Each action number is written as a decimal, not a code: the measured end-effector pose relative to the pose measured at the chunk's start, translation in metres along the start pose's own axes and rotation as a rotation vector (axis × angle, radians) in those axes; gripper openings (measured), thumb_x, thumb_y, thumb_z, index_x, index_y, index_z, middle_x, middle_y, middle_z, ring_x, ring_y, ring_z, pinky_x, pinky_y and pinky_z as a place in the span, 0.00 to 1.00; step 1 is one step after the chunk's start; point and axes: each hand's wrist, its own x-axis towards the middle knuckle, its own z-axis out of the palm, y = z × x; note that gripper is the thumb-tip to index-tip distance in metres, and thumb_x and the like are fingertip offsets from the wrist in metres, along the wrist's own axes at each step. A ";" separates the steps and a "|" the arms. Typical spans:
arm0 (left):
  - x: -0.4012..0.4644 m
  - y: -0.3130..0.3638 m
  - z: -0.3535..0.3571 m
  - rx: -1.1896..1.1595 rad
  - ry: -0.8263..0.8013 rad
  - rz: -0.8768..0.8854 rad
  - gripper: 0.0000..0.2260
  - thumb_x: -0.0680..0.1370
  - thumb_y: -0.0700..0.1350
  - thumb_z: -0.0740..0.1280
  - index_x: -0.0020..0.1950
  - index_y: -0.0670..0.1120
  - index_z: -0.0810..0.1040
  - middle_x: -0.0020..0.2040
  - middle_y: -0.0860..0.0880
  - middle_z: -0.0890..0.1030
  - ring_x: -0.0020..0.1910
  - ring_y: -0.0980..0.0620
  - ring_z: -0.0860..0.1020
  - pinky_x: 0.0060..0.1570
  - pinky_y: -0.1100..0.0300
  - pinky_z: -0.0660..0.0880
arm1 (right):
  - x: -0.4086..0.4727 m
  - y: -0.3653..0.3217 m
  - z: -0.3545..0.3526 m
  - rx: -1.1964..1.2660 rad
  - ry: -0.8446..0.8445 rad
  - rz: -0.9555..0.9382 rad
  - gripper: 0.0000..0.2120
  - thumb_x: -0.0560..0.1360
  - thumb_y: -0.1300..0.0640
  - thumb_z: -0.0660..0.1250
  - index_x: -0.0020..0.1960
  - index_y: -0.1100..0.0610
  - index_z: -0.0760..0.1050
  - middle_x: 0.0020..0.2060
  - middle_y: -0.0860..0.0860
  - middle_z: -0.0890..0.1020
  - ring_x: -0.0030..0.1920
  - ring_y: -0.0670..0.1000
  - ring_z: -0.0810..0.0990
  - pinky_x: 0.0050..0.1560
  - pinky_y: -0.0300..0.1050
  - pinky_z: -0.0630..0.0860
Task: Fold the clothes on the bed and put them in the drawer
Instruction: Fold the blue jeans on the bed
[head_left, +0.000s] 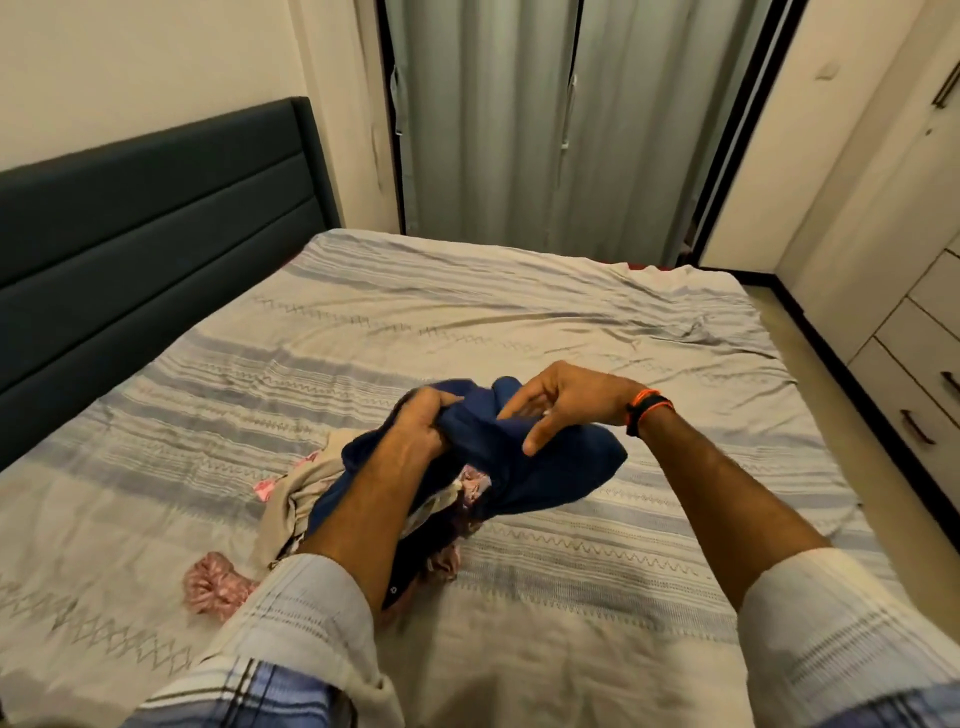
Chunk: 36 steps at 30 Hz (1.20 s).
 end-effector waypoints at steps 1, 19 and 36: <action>0.000 0.003 0.001 0.008 -0.010 0.008 0.20 0.77 0.34 0.60 0.70 0.34 0.69 0.44 0.40 0.78 0.38 0.44 0.77 0.37 0.54 0.75 | 0.000 0.003 0.002 0.031 -0.027 0.077 0.18 0.67 0.60 0.79 0.57 0.57 0.83 0.48 0.53 0.87 0.49 0.49 0.84 0.59 0.51 0.78; -0.025 0.021 0.035 0.554 -0.570 0.519 0.23 0.67 0.30 0.70 0.62 0.40 0.77 0.55 0.44 0.83 0.54 0.48 0.81 0.53 0.56 0.79 | 0.028 -0.039 -0.023 0.360 0.431 0.336 0.08 0.77 0.63 0.64 0.40 0.60 0.77 0.32 0.52 0.81 0.30 0.49 0.77 0.35 0.40 0.74; -0.019 0.018 0.098 -0.133 -0.106 -0.088 0.05 0.80 0.41 0.63 0.48 0.41 0.76 0.42 0.42 0.79 0.41 0.44 0.76 0.45 0.53 0.76 | -0.027 0.050 -0.022 0.738 0.445 -0.035 0.28 0.61 0.70 0.70 0.62 0.64 0.76 0.56 0.60 0.82 0.57 0.59 0.80 0.59 0.56 0.77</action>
